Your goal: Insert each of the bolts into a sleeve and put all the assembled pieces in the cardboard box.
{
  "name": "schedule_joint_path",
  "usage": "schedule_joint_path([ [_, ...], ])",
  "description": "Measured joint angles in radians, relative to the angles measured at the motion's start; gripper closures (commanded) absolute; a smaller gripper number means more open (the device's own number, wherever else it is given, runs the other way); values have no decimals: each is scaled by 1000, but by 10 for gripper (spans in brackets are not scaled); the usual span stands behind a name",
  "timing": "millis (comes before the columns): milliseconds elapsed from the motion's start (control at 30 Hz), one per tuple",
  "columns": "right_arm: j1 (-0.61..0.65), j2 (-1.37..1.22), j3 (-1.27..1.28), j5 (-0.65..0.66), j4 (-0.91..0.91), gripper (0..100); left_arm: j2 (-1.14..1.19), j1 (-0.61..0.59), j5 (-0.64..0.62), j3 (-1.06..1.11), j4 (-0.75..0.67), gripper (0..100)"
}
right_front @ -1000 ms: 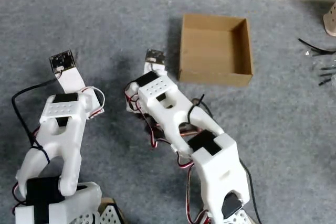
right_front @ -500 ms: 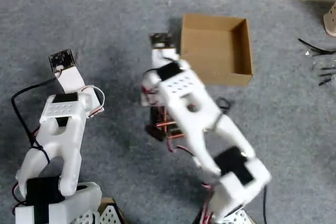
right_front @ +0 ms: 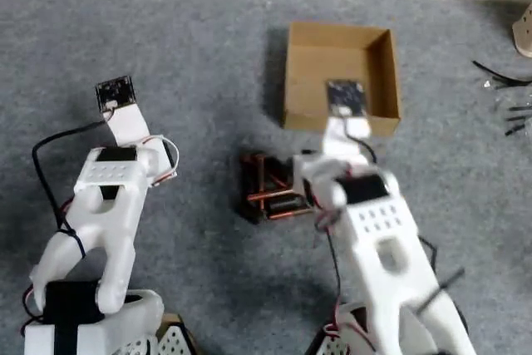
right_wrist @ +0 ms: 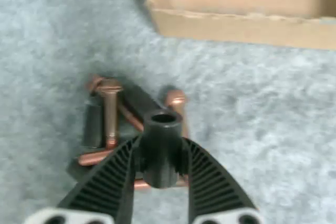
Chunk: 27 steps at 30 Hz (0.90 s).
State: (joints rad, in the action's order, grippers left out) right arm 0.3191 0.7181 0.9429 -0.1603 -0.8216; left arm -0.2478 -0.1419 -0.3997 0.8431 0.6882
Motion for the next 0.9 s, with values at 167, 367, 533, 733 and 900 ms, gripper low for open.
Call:
schedule_joint_path([
  [167, -77, 219, 249, 37, 89, 994, 0, 103, 0, 0, 0, 992],
  [367, -126, 422, 456, 43, 118, 994, 0, 219, 0, 0, -3, 992],
  [533, -143, 577, 555, 43, 118, 994, 0, 325, 0, 0, -3, 993],
  [733, -216, 713, 621, 43, 118, 994, 2, 413, 0, 0, -20, 993],
  [900, -215, 747, 651, 84, 118, 994, 2, 420, 0, -8, -21, 992],
])
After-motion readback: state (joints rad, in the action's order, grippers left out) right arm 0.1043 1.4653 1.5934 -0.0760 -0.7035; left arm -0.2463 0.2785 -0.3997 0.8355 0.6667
